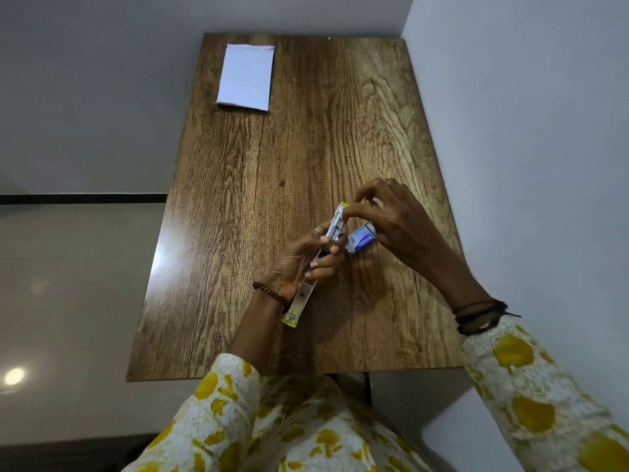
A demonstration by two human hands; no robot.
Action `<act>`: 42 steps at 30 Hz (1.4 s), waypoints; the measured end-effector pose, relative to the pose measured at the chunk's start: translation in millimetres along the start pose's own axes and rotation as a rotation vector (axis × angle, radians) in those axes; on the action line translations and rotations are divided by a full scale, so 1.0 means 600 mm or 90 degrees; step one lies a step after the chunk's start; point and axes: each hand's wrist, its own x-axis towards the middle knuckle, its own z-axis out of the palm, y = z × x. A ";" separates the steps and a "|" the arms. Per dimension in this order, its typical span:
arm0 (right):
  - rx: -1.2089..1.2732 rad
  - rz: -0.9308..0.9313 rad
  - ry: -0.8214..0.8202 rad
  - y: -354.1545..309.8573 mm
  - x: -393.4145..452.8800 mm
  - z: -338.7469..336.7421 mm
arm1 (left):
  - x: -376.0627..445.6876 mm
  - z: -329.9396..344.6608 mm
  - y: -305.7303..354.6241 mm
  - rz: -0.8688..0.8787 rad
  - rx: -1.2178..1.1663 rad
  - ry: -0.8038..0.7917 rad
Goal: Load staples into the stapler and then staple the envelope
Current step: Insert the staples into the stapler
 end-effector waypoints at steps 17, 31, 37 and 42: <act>0.600 0.538 -0.016 -0.064 0.013 -0.001 | -0.003 -0.013 -0.004 0.013 0.026 0.049; 0.717 0.680 -0.036 -0.078 0.027 0.006 | 0.002 -0.002 -0.013 0.026 0.078 0.061; 0.736 0.676 0.005 -0.087 0.022 0.008 | 0.004 0.007 -0.014 0.042 0.082 0.070; 0.866 0.646 -0.041 -0.075 0.018 -0.008 | 0.002 0.004 -0.011 0.049 0.029 0.061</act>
